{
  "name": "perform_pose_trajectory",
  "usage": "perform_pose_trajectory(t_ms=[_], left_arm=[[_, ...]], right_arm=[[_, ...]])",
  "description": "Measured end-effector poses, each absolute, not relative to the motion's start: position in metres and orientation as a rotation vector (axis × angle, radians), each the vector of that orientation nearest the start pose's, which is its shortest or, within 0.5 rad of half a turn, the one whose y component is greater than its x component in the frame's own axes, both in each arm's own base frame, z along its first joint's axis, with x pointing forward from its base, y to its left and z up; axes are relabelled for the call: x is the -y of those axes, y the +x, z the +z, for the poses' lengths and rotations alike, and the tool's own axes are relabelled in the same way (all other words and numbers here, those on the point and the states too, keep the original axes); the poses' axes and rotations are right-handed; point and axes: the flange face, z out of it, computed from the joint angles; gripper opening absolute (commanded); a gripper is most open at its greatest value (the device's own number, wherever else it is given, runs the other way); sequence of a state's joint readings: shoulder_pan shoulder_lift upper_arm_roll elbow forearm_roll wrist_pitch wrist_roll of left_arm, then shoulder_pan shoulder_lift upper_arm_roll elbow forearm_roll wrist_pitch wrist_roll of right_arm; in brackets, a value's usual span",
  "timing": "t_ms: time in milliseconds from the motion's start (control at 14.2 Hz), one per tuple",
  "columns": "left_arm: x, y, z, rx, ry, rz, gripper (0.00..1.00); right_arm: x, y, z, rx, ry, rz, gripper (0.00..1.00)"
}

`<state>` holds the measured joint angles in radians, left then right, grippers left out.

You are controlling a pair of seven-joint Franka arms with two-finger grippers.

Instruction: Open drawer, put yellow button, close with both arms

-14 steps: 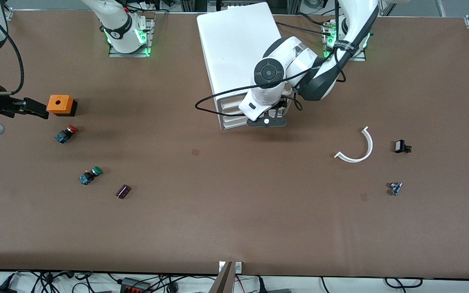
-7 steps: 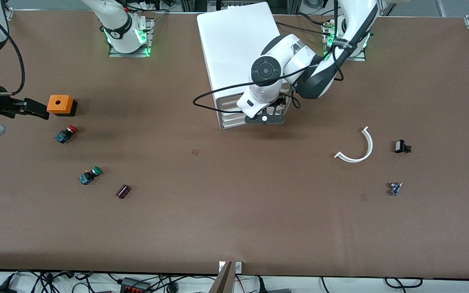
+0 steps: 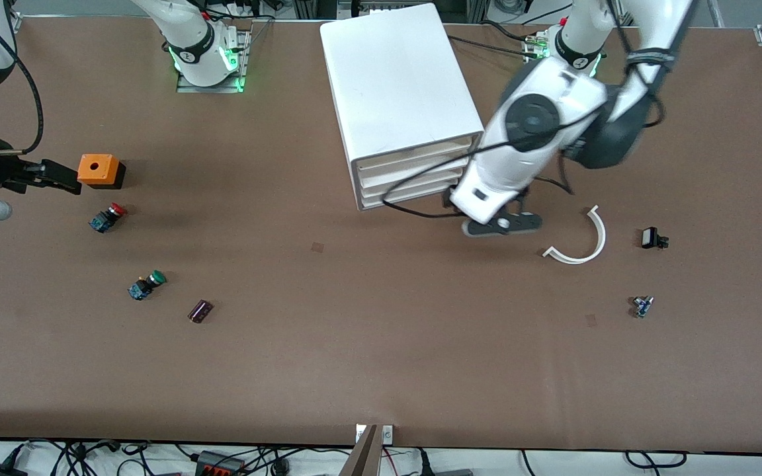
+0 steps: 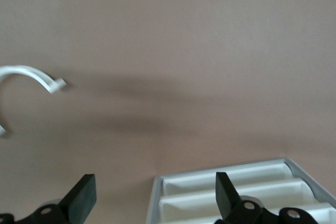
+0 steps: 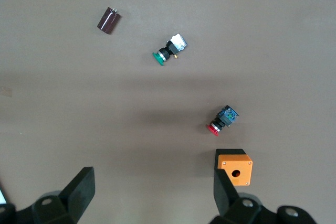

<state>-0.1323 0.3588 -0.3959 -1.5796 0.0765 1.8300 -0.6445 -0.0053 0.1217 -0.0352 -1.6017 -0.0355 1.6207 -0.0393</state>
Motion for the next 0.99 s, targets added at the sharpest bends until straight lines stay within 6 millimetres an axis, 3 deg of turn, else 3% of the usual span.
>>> perform_pose_trajectory(t_ms=[211,423,704,986], left_arm=[[0.212,0.614,0.464,0.050,-3.149,0.185,1.00],[0.144,0.629,0.499,-0.049,-3.154,0.204,1.00],[0.098,0.620,0.539,-0.120,-3.143,0.205,1.00],[0.056,0.613,0.556,-0.114,-3.159,0.175,1.00]], right_arm=[[0.025,0.589,0.544,0.010,-3.173,0.160,1.00],[0.024,0.589,0.544,0.012,-3.173,0.160,1.00],[0.024,0.589,0.544,0.014,-3.173,0.160,1.00],[0.023,0.589,0.543,0.014,-3.173,0.161,1.00]])
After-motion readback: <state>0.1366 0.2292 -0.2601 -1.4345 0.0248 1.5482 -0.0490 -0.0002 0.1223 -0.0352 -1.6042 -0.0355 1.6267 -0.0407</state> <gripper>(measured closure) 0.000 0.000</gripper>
